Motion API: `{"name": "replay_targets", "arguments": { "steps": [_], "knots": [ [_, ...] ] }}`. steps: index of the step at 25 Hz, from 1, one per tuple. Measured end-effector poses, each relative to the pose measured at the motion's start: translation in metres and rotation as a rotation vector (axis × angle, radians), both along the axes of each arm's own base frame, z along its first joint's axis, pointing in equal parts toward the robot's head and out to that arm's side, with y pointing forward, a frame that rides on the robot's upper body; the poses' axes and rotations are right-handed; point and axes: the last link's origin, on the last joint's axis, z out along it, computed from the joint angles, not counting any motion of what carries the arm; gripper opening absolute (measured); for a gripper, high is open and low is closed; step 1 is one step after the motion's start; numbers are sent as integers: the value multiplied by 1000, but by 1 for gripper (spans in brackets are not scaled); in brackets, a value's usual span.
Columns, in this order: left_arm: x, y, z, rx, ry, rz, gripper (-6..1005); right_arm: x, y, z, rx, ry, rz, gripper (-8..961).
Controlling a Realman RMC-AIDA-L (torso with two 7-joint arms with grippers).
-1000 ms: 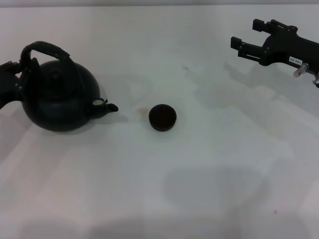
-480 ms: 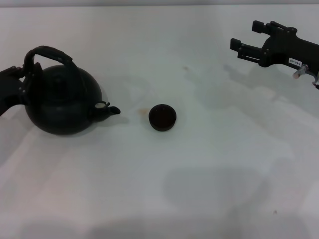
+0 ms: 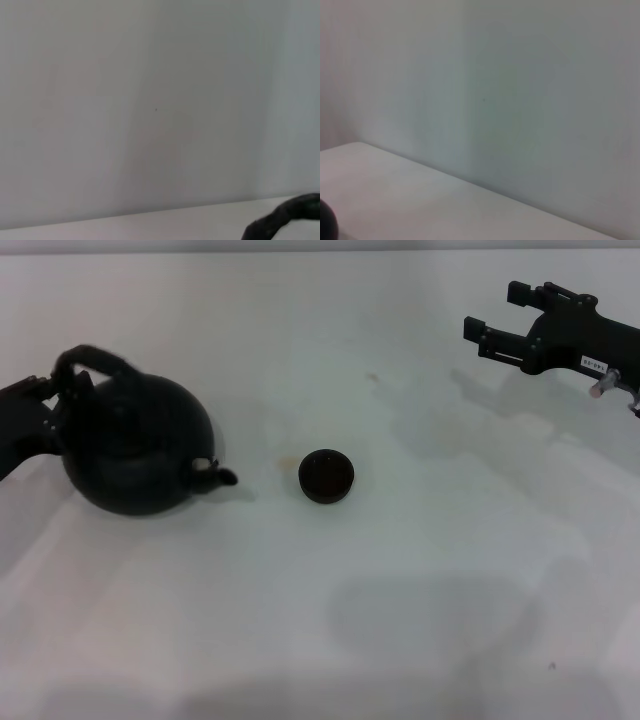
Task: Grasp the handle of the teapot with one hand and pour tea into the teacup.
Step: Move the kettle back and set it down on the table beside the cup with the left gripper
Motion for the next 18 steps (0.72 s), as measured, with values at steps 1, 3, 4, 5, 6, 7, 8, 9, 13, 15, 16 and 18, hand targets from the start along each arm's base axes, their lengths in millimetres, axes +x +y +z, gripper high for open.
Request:
{"name": "replay_targets", "arguments": {
  "steps": [1,3,4,5,6,7,8,9,13,15,16,18],
  "knots": [
    [0,0,0,-1,0,0,144,0,0,0,0,0,0,842],
    [0,0,0,-1,0,0,163,0,0,0,0,0,0,842],
    [0,0,-1,-2,0,-1,172,0,0,0,0,0,0,842],
    [0,0,-1,-4,1,-2,185,0,-1,0,-1,0,0,842],
    [1,0,-1,-6,1,-3,197,1,-1,0,0,0,-1,842],
    [1,0,-2,-9,3,-5,210,1,-1,1,0,0,-2,842],
    [1,0,-2,-9,3,-5,211,1,-1,1,0,0,-2,843],
    [1,0,-2,-13,4,-7,212,2,-1,1,0,0,-3,843],
    [1,-1,-3,-15,10,-11,220,2,-1,1,0,0,-2,843],
    [1,-1,-3,-14,16,-13,233,2,-2,1,-1,0,-2,843],
    [1,-2,-3,-13,19,-14,239,2,-2,1,-1,0,-2,843],
    [0,-3,-3,-10,27,-16,252,2,-2,1,-1,0,-3,843]
  ]
}}
